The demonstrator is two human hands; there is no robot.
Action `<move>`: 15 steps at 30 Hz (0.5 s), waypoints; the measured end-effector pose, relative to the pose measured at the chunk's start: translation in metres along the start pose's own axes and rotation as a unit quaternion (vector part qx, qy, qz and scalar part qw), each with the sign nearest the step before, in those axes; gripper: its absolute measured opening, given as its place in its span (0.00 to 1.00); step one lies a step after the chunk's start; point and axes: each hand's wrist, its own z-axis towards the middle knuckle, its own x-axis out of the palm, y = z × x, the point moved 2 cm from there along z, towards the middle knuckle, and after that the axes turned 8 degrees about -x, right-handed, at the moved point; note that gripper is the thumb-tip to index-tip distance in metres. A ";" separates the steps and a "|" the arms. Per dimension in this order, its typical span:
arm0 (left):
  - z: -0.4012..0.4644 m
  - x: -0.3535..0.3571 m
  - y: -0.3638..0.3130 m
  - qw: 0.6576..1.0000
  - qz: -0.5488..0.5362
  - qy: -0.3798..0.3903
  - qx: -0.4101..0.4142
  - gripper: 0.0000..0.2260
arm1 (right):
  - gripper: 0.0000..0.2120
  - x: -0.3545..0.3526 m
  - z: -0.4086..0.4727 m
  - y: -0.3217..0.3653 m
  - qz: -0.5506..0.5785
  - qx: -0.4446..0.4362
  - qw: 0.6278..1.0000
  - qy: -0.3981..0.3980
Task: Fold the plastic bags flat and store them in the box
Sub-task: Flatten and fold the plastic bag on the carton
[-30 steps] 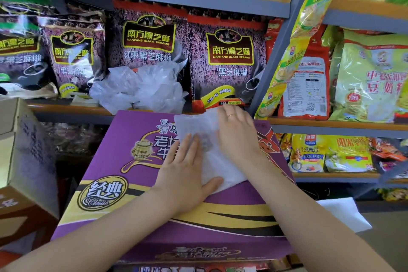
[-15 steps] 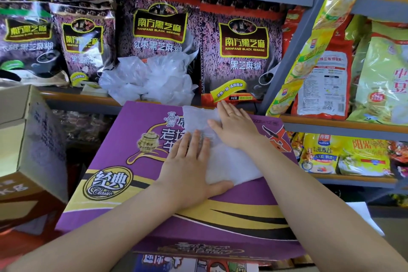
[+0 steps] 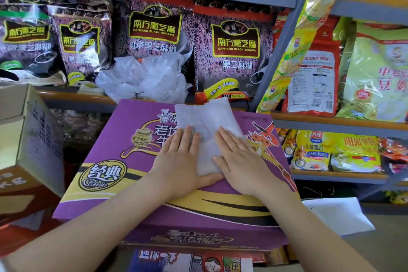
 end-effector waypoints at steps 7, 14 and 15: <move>0.002 0.000 0.002 1.000 0.003 -0.006 0.003 0.64 | 0.27 -0.012 -0.018 -0.049 0.002 0.034 0.999 0.038; -0.006 -0.004 0.001 0.999 -0.007 -0.039 -0.007 0.59 | 0.22 -0.036 -0.046 -0.018 -0.022 -0.130 0.991 -0.011; -0.008 -0.005 0.000 0.998 -0.015 -0.066 0.006 0.53 | 0.20 -0.038 -0.046 -0.019 -0.032 -0.127 0.991 -0.003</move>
